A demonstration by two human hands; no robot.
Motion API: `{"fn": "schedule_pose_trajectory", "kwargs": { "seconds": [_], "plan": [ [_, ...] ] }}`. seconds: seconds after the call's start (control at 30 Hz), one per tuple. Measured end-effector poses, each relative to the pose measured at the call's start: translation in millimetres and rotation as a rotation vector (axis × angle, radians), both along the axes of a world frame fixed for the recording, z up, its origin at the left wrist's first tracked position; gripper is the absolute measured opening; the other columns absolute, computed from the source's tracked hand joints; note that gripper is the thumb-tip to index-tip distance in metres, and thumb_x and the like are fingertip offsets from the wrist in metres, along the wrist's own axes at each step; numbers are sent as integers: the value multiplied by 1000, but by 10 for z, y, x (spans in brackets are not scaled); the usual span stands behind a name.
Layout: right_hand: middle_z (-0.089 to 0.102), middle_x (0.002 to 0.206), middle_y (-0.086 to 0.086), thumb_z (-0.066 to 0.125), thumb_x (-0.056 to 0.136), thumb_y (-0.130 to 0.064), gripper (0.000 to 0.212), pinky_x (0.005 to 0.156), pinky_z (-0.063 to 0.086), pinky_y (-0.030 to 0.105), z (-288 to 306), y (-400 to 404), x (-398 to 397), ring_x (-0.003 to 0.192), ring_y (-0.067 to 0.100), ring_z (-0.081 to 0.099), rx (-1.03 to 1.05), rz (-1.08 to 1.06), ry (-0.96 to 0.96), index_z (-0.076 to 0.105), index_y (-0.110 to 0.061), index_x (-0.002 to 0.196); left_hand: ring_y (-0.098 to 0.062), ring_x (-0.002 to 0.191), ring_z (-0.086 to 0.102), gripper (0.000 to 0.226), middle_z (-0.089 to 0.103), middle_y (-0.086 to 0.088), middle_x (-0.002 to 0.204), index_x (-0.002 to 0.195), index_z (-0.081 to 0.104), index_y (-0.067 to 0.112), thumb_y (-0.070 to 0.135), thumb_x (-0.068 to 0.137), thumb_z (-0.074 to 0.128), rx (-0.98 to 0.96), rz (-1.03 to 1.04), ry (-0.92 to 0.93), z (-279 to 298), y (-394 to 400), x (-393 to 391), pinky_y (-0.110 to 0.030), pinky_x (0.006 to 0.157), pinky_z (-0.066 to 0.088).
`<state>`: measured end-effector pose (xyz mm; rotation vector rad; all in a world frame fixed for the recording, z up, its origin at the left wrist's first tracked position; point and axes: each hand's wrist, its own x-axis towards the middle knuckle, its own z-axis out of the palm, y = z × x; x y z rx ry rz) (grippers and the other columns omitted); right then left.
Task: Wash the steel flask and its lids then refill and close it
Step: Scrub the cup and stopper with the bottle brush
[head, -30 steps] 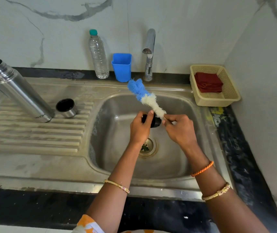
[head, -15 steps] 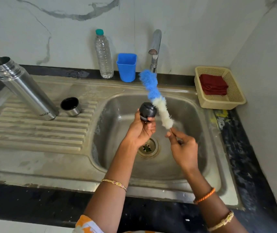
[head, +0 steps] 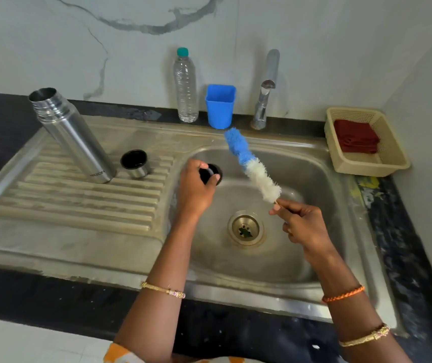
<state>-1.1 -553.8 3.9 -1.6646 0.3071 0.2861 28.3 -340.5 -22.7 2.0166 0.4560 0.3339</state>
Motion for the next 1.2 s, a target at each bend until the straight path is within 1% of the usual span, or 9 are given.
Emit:
{"fn": "schedule_pose_trajectory", "kwargs": {
  "seconds": [0.13, 0.23, 0.3, 0.5, 0.6, 0.67, 0.77, 1.0, 1.2],
  "plan": [
    [66, 78, -1, 61, 89, -6, 15, 35, 29, 10, 58, 270, -7, 36, -1, 40, -34, -18, -49, 71, -13, 80, -25, 91, 57, 36, 60, -9, 104, 104, 52, 13, 21, 78, 76, 143, 77, -36, 71, 539, -188, -31, 76, 43],
    [59, 65, -2, 63, 88, -7, 11, 33, 25, 14, 76, 505, -36, 38, 5, 33, -5, 5, -28, 73, -9, 85, -23, 84, 57, 44, 60, -6, 96, 103, 52, 8, 26, 75, 80, 192, 204, -40, 132, 881, -349, -28, 69, 39],
    [54, 60, -1, 63, 88, -8, 12, 34, 22, 14, 64, 701, -74, 42, 10, 29, 8, 5, -12, 73, -11, 81, -23, 87, 59, 39, 64, -7, 96, 102, 58, 7, 25, 75, 80, 181, 255, -42, 128, 1125, -443, -28, 72, 44],
    [67, 72, 1, 63, 88, -9, 14, 36, 21, 13, 37, 1249, -206, 35, 5, 26, 37, -47, 22, 71, -17, 80, -25, 79, 62, 25, 68, -3, 82, 89, 68, 13, 25, 70, 79, 219, 173, -67, -71, 1698, -596, -41, 72, 53],
    [67, 75, 1, 62, 89, -10, 15, 38, 22, 14, 27, 1426, -301, 34, 3, 28, 31, -71, 28, 70, -19, 80, -29, 91, 60, 32, 70, 1, 90, 94, 69, 19, 39, 71, 76, 243, 144, -31, -142, 1840, -630, -43, 80, 52],
    [67, 78, 3, 63, 89, -11, 14, 37, 23, 14, 26, 1493, -351, 35, 3, 29, 27, -81, 35, 71, -20, 80, -29, 101, 54, 31, 69, 0, 100, 100, 69, 20, 36, 74, 77, 265, 148, 18, -146, 1872, -641, -41, 88, 45],
    [68, 80, 4, 61, 89, -10, 12, 36, 23, 15, 10, 1557, -410, 36, 4, 30, 31, -96, 46, 71, -16, 86, -27, 109, 48, 33, 67, -1, 105, 106, 67, 21, 36, 78, 76, 309, 150, 82, -171, 1931, -663, -39, 89, 33],
    [69, 75, 0, 60, 89, -10, 11, 36, 23, 14, -57, 1555, -511, 36, 5, 31, 24, -149, 61, 71, -12, 86, -27, 100, 60, 34, 69, -1, 100, 103, 64, 19, 36, 76, 77, 174, 120, 38, -294, 2003, -694, -50, 92, 44],
    [70, 74, 2, 61, 89, -8, 10, 35, 23, 14, -86, 1477, -539, 37, 6, 31, 27, -167, 67, 70, -9, 87, -27, 122, 47, 64, 46, -6, 132, 125, 51, 17, 36, 73, 81, 258, 172, 68, -284, 1931, -711, -50, 99, 36]
  ]
}}
